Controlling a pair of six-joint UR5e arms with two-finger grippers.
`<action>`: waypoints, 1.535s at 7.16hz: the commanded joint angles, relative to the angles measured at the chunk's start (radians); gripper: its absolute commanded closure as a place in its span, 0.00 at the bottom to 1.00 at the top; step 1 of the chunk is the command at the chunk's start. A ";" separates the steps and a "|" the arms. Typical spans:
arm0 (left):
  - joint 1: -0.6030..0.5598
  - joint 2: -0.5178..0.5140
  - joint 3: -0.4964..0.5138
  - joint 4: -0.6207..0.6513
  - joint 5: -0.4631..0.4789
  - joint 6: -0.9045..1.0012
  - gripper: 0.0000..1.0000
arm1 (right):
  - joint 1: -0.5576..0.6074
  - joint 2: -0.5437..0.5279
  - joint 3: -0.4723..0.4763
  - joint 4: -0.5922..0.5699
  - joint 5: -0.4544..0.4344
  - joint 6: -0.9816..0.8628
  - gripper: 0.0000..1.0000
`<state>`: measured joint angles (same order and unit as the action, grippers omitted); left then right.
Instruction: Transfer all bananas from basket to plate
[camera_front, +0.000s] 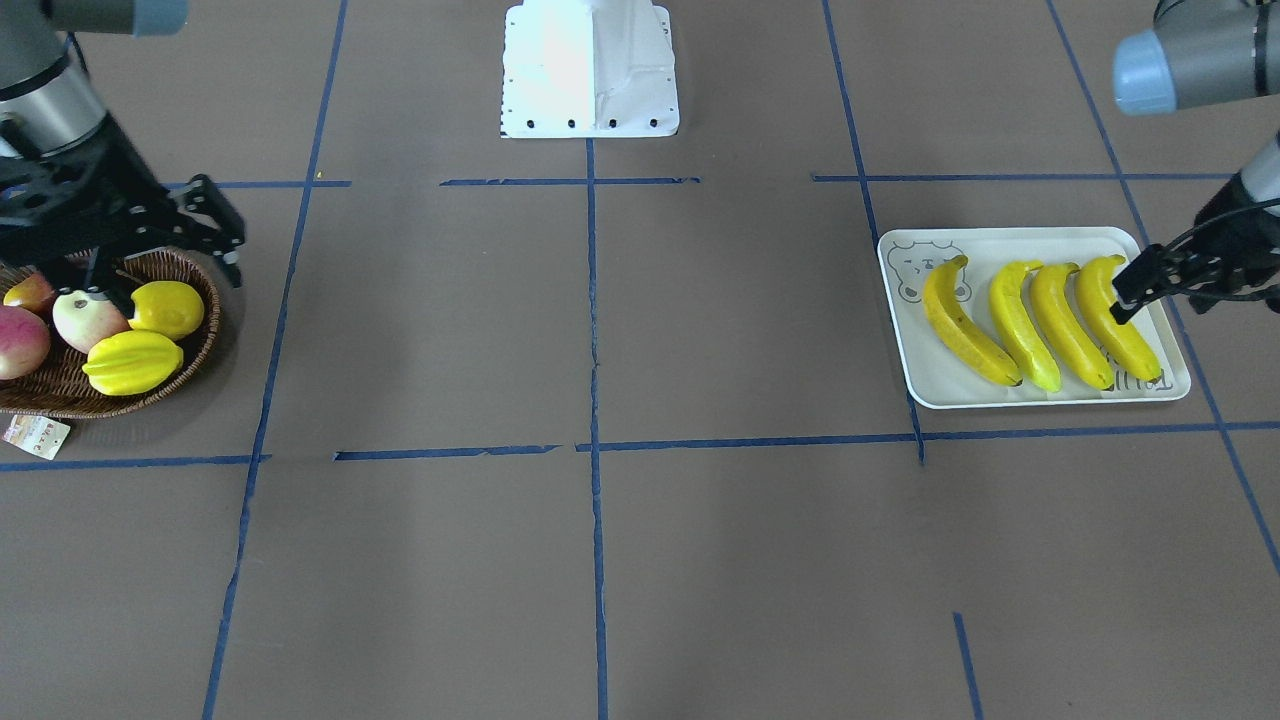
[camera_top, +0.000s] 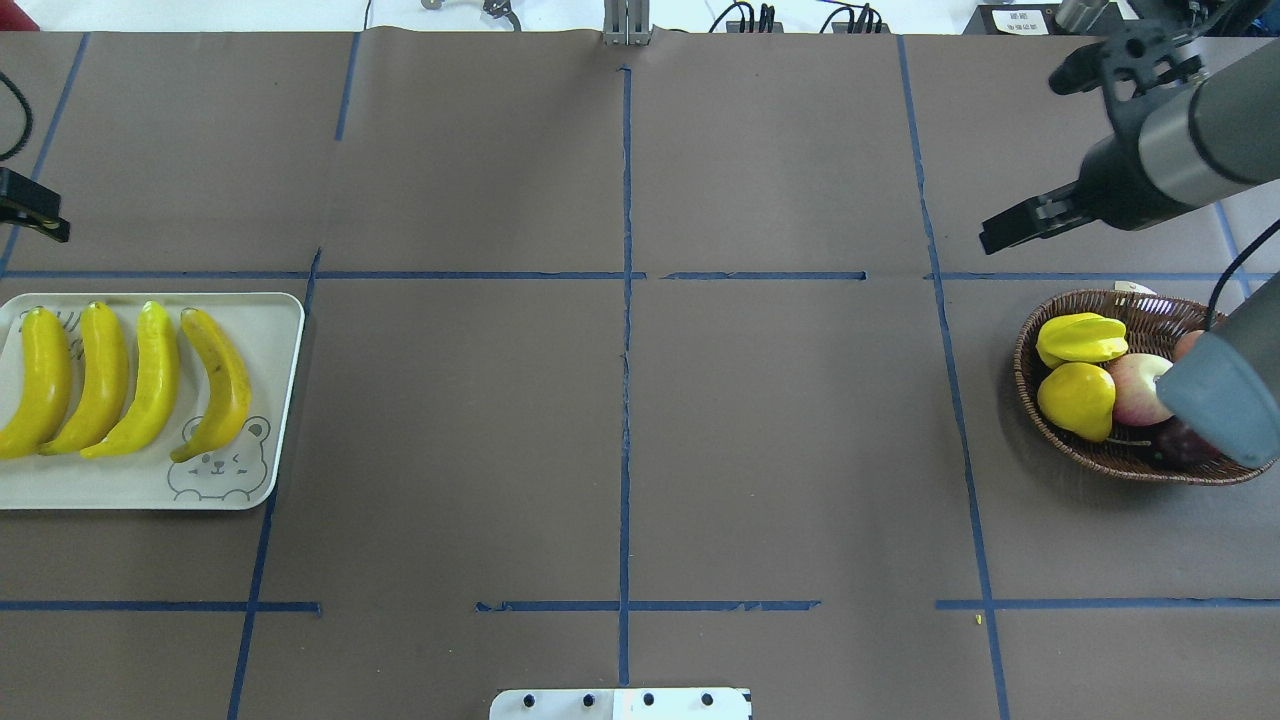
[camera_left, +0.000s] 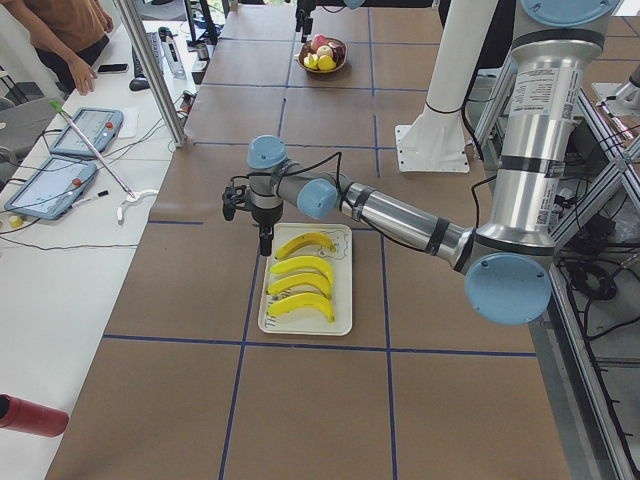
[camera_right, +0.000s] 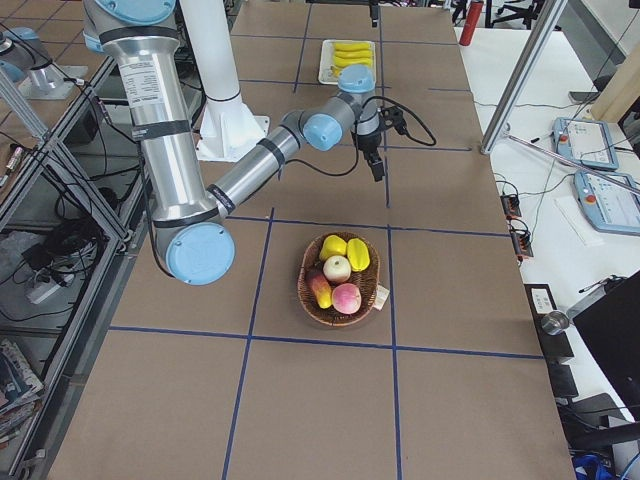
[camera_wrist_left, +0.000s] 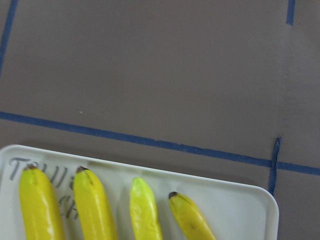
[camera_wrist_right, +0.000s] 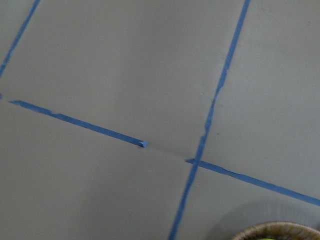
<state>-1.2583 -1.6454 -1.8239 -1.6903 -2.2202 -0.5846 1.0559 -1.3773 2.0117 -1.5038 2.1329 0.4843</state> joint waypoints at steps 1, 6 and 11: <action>-0.130 0.065 0.041 0.020 -0.051 0.251 0.01 | 0.247 -0.063 -0.155 0.001 0.213 -0.303 0.00; -0.248 0.150 0.118 0.020 -0.161 0.393 0.01 | 0.467 -0.244 -0.284 0.011 0.279 -0.503 0.00; -0.251 0.153 0.236 -0.042 -0.156 0.431 0.00 | 0.486 -0.233 -0.312 -0.004 0.292 -0.507 0.00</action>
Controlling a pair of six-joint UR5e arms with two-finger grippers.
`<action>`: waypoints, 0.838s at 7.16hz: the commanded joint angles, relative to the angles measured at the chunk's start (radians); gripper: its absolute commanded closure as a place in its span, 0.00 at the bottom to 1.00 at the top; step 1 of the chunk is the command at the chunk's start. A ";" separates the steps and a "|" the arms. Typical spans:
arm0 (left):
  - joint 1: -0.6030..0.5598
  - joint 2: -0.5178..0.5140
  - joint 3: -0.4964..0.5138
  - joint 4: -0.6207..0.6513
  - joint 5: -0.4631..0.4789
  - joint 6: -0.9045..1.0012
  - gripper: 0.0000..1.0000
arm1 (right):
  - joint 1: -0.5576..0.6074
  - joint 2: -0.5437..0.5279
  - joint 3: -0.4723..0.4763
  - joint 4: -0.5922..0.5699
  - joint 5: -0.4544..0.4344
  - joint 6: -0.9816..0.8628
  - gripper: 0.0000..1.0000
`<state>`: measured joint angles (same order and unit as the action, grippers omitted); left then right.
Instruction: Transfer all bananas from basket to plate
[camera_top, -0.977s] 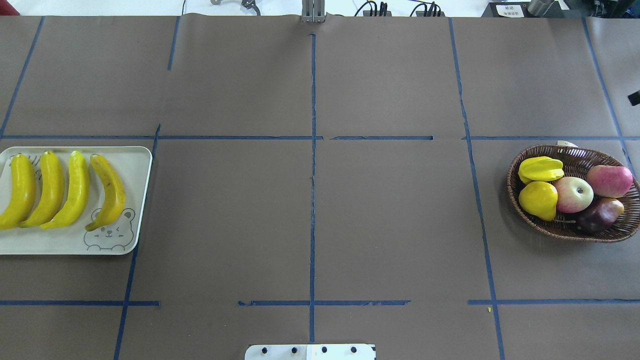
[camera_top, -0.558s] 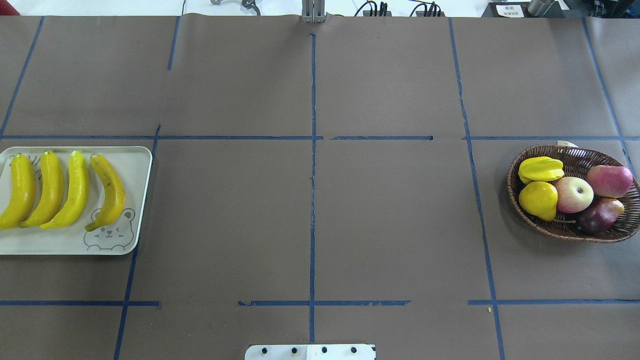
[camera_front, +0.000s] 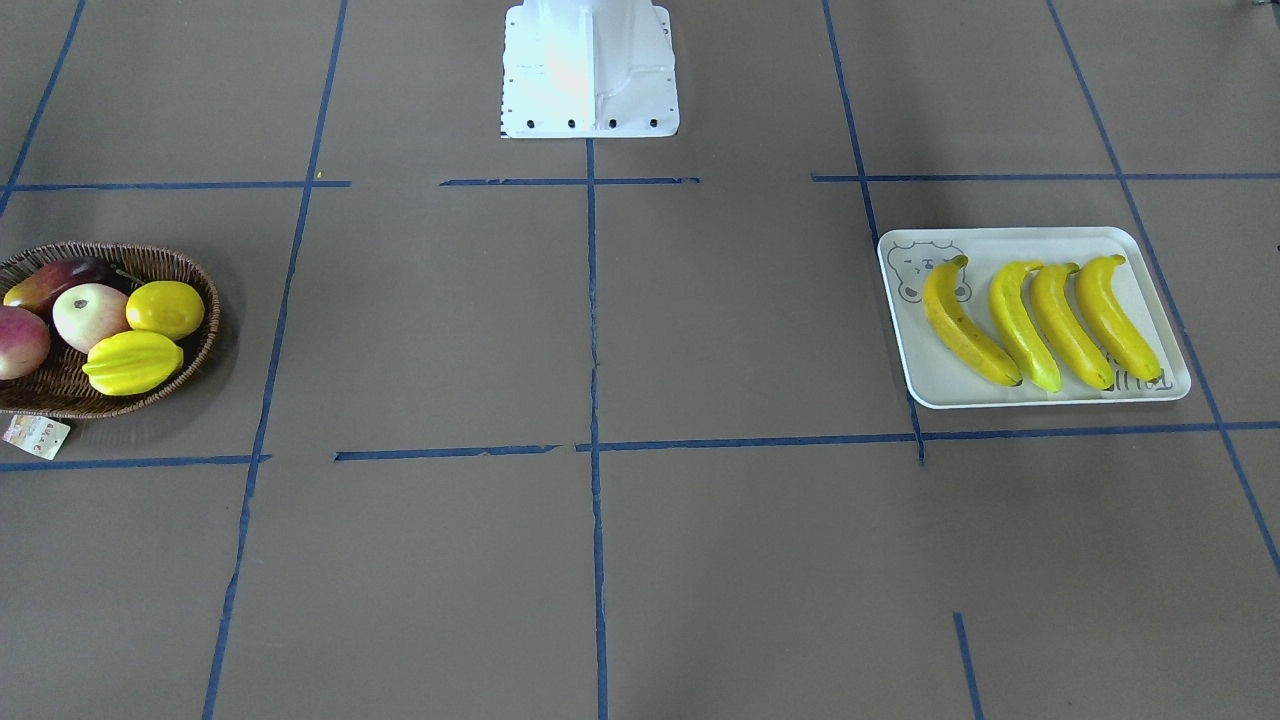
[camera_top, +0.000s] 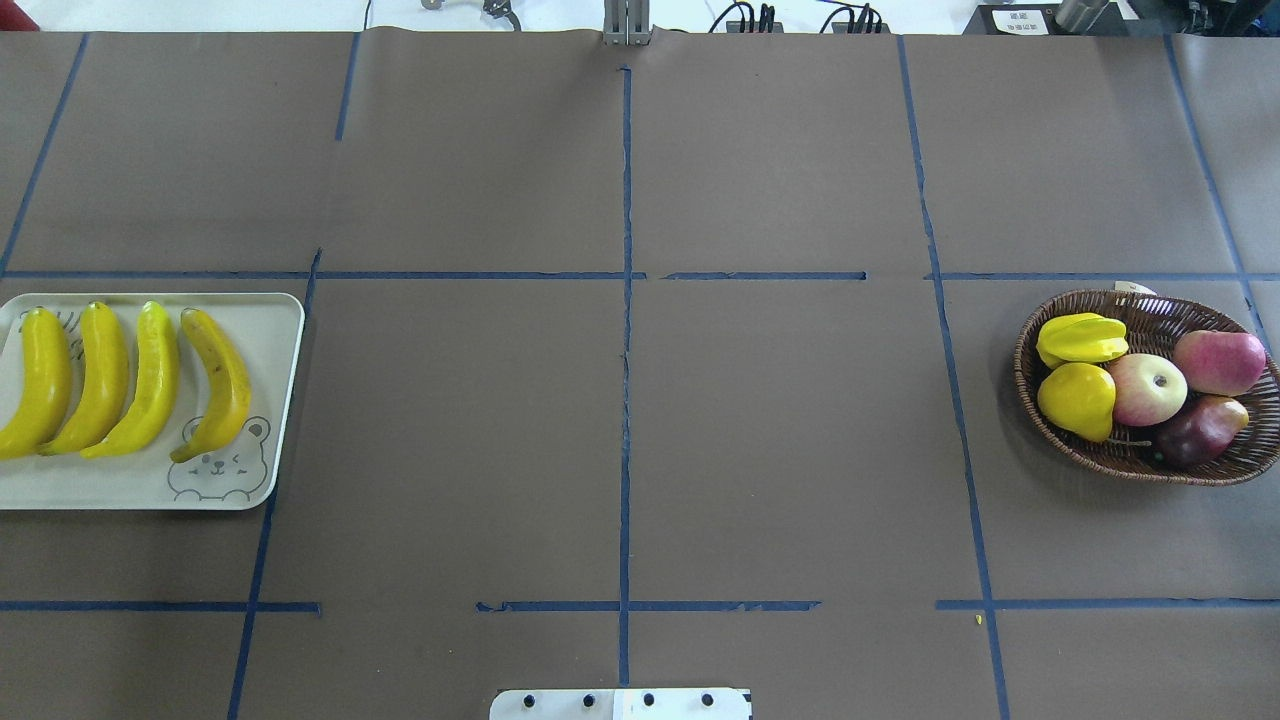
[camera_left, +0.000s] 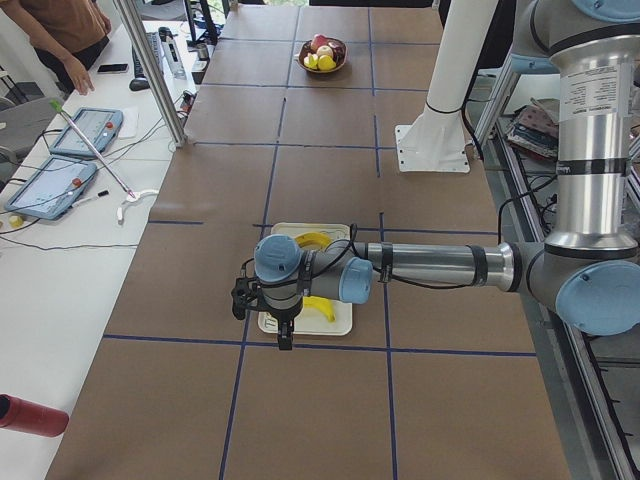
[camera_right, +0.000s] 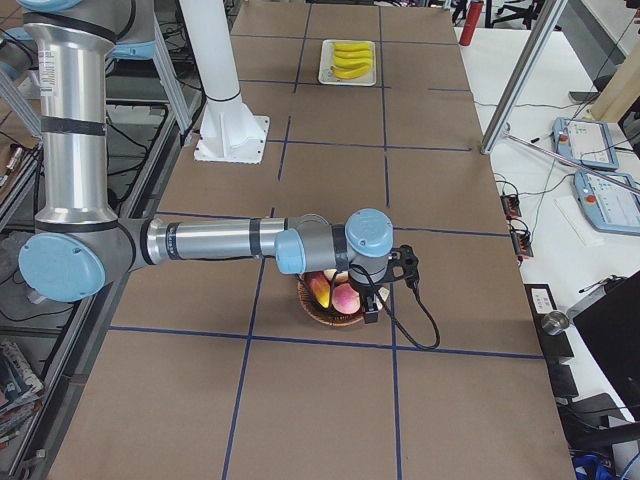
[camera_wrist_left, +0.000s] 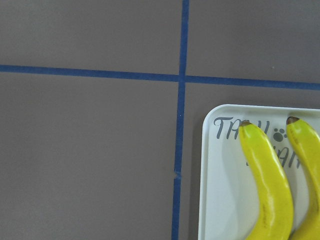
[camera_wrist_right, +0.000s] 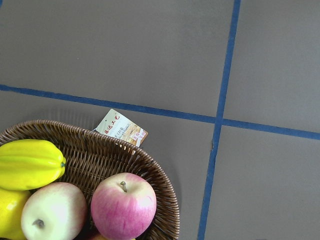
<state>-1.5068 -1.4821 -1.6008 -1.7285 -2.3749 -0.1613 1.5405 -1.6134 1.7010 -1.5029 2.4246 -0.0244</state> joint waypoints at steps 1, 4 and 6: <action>-0.012 -0.012 0.013 0.006 -0.004 0.012 0.00 | 0.015 0.003 -0.001 -0.007 -0.001 0.001 0.00; -0.071 -0.072 -0.007 0.244 -0.007 0.164 0.00 | 0.015 0.019 -0.044 -0.007 -0.001 -0.003 0.00; -0.090 -0.087 -0.008 0.250 -0.009 0.177 0.00 | 0.018 0.023 -0.055 -0.007 0.002 -0.003 0.00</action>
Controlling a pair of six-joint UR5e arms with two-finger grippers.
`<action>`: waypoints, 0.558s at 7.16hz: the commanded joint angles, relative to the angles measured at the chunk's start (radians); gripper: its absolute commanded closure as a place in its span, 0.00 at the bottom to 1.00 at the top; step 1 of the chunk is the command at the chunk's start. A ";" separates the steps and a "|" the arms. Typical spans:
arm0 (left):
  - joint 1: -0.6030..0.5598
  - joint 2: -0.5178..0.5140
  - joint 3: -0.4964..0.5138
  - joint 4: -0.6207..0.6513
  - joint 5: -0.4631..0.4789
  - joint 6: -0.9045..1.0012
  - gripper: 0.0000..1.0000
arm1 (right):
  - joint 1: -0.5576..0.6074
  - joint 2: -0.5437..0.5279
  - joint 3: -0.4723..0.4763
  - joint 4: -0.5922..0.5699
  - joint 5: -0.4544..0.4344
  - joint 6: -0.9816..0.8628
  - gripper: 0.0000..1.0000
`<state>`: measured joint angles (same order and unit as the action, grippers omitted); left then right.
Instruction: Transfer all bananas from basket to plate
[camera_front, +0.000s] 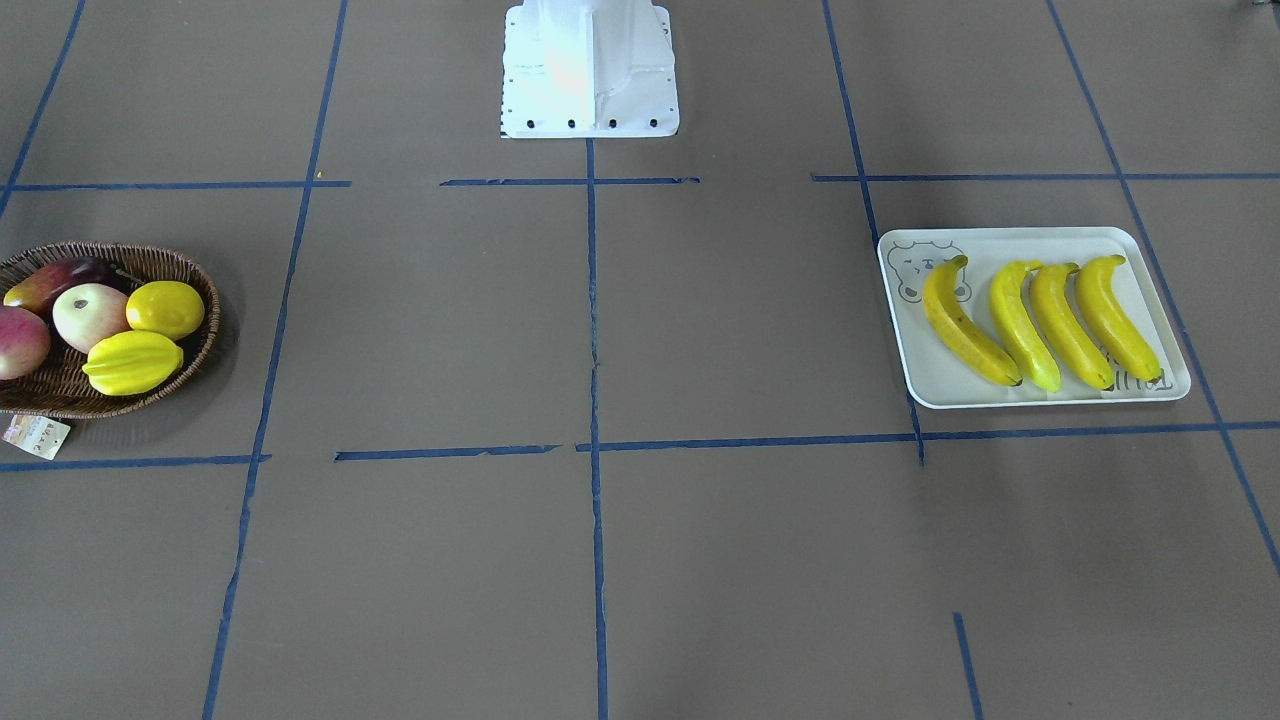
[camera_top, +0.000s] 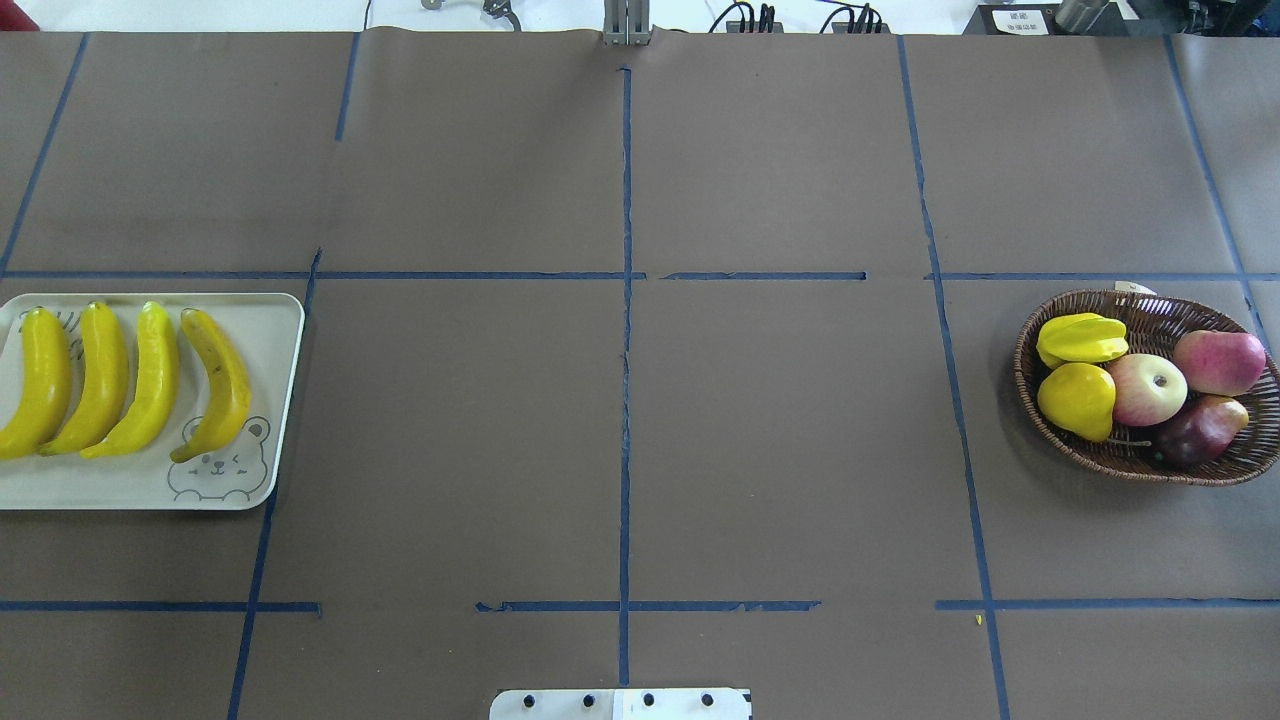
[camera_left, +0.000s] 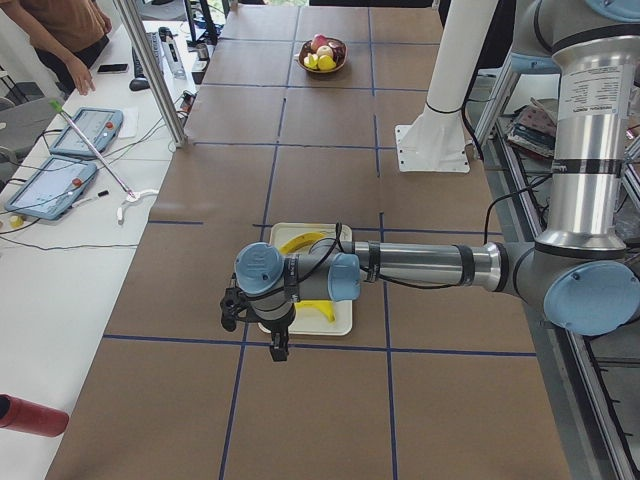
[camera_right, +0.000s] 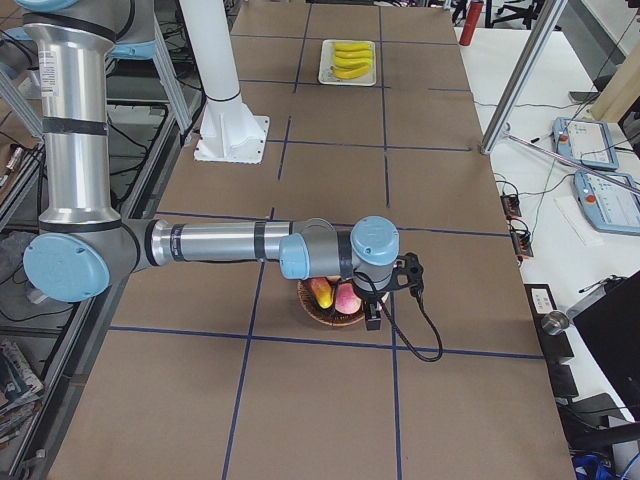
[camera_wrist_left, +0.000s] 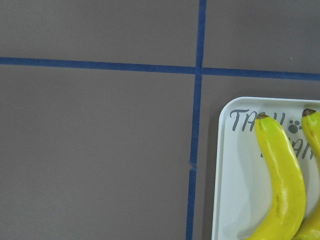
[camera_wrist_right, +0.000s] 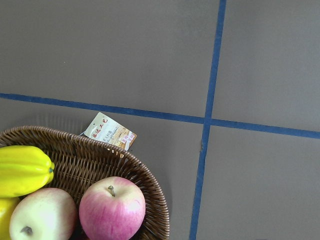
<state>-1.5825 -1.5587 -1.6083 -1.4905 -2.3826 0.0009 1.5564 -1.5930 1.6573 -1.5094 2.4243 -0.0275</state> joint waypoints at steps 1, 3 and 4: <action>-0.014 -0.012 0.001 0.010 -0.001 0.013 0.00 | 0.007 0.002 -0.013 0.000 0.002 0.000 0.00; -0.014 -0.012 0.001 0.010 -0.001 0.014 0.00 | 0.033 -0.004 -0.014 -0.003 0.001 0.000 0.00; -0.014 -0.012 0.001 0.010 -0.001 0.013 0.00 | 0.054 -0.001 -0.008 -0.073 0.001 0.000 0.00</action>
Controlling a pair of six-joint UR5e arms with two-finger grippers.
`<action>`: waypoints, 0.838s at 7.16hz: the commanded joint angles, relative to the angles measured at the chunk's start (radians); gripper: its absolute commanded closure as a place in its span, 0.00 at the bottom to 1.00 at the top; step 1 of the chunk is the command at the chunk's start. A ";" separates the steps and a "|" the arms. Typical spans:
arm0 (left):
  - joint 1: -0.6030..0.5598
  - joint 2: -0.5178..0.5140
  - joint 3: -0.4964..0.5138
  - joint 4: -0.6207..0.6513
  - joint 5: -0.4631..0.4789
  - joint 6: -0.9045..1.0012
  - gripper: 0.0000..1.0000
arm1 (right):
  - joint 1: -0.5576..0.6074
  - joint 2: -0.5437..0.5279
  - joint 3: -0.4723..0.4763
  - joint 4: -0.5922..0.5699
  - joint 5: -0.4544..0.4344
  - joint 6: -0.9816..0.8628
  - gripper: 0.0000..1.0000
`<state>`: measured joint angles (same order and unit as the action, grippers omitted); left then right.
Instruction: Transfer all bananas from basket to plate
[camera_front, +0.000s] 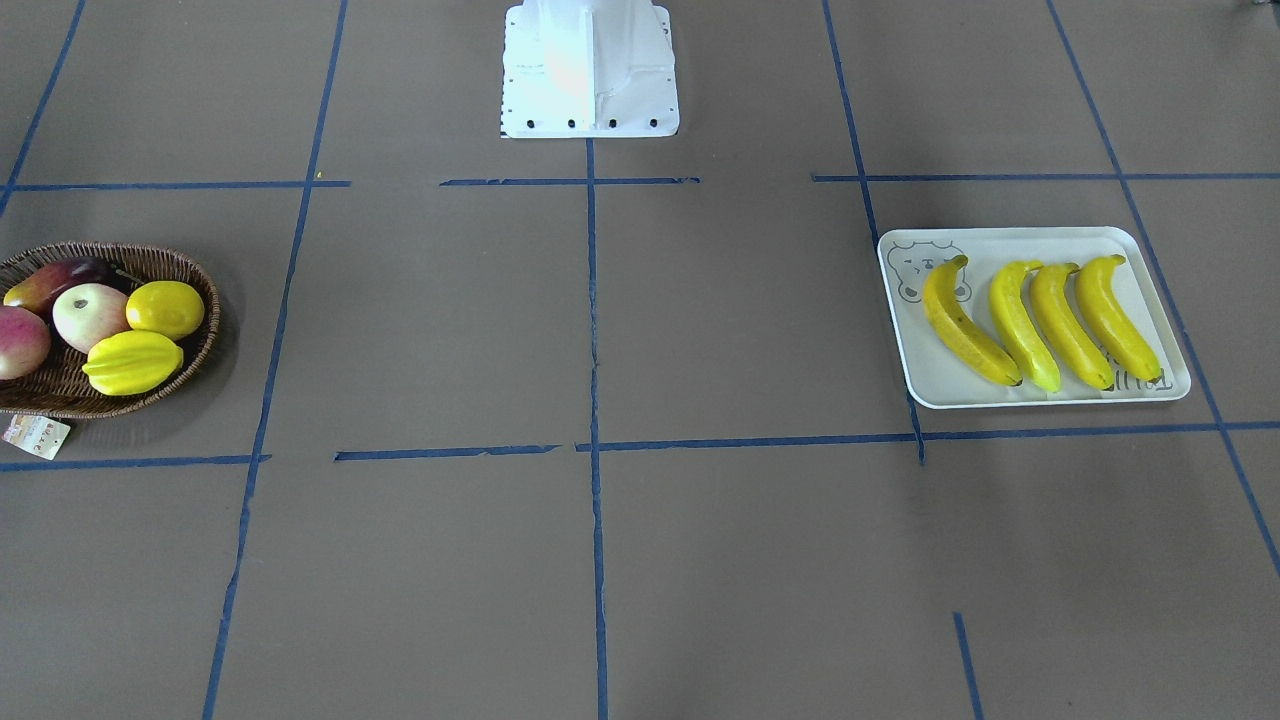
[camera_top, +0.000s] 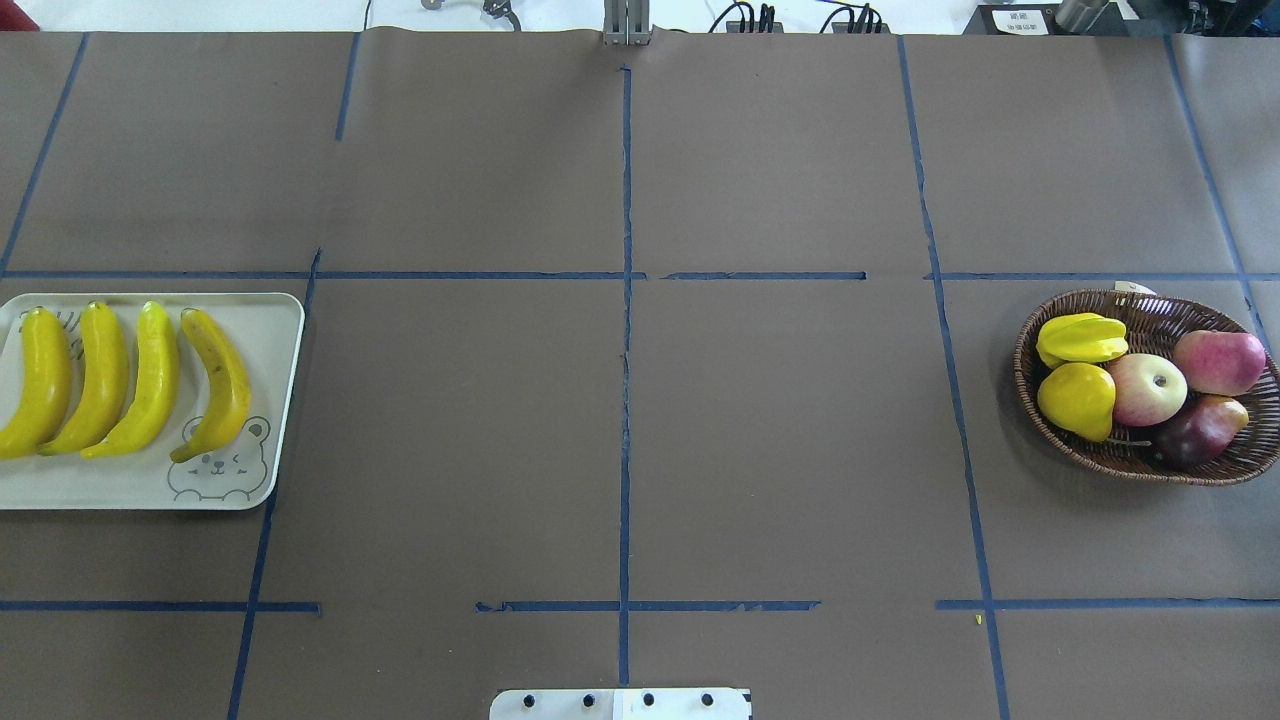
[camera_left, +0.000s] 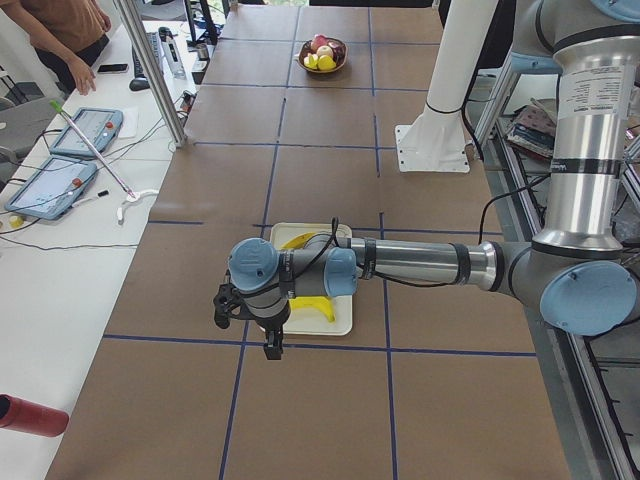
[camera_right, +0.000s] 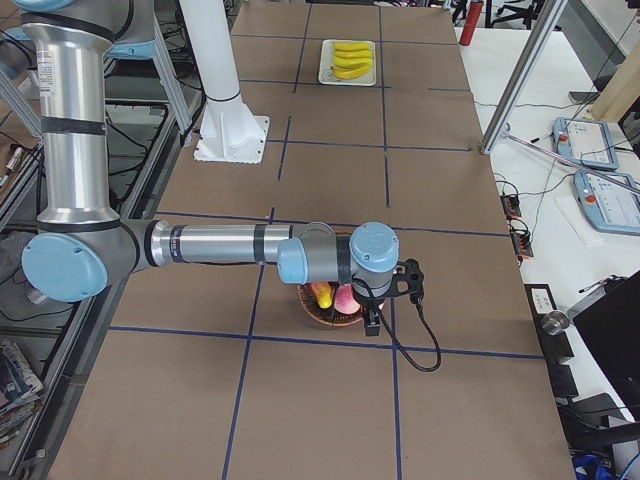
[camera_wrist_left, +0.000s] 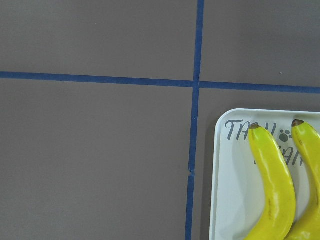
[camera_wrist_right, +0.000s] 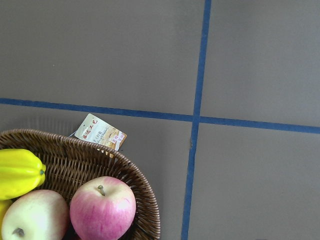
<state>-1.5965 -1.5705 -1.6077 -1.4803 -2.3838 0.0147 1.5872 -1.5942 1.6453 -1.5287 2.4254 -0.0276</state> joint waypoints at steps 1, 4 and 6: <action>0.000 0.000 0.000 0.000 0.000 -0.001 0.00 | 0.033 0.005 0.011 -0.118 0.001 -0.001 0.00; 0.000 0.001 0.000 0.000 0.000 -0.002 0.00 | 0.037 -0.001 0.001 -0.120 -0.008 -0.006 0.00; 0.000 0.001 0.002 -0.002 0.000 -0.001 0.00 | 0.039 -0.006 0.001 -0.110 -0.006 -0.006 0.00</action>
<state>-1.5969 -1.5695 -1.6066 -1.4807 -2.3838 0.0126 1.6251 -1.5975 1.6468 -1.6436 2.4190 -0.0335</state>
